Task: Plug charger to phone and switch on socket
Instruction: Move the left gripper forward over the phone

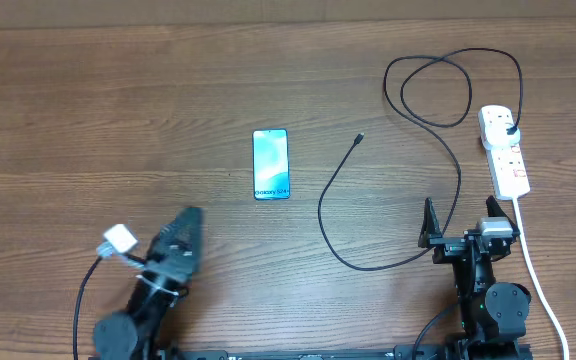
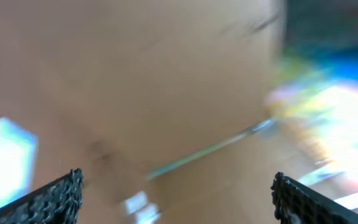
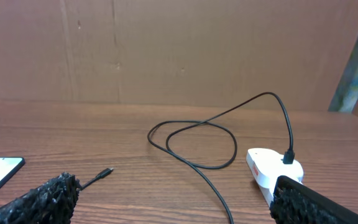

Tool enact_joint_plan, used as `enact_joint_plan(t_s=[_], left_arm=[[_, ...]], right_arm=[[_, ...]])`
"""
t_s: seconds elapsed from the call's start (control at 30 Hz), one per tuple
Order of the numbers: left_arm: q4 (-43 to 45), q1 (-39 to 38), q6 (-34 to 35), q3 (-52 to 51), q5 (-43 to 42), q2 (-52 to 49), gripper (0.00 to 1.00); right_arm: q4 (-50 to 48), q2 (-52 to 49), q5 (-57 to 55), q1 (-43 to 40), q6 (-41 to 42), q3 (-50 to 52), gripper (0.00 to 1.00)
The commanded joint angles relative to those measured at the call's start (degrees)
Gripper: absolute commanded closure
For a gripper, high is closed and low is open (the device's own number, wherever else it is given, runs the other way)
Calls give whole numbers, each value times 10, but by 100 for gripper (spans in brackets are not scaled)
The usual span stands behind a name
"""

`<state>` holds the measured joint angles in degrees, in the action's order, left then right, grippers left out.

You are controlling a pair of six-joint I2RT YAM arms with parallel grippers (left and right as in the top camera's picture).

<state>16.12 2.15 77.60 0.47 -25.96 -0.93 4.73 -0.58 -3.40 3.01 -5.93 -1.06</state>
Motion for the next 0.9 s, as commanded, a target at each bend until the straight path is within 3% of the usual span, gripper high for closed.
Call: enact_joint_plan(t_s=[0.0, 0.07, 0.13, 0.23, 0.37, 0.43, 0.57, 0.77, 0.87], left_arm=[[122, 5, 202, -2, 134, 7, 0], [163, 5, 202, 6, 197, 7, 0], [146, 5, 186, 22, 217, 6, 0], [71, 5, 61, 80, 214, 3, 0], [-167, 5, -193, 268, 232, -75, 0], [-243, 5, -267, 341, 231, -129, 0], [-487, 4, -416, 570, 231, -330, 0], [-788, 4, -544, 841, 231, -603, 0], [-893, 5, -547, 935, 229, -711, 0]], right_arm=[[-2, 4, -4, 0, 5, 6, 0], [-2, 4, -4, 0, 5, 6, 0], [-2, 4, -4, 0, 5, 6, 0], [-2, 4, -4, 0, 5, 6, 0], [-2, 4, -4, 0, 5, 6, 0], [-2, 4, -4, 0, 5, 6, 0], [-2, 4, -4, 0, 5, 6, 0], [-2, 4, -4, 0, 5, 6, 0], [-2, 4, -4, 0, 5, 6, 0]])
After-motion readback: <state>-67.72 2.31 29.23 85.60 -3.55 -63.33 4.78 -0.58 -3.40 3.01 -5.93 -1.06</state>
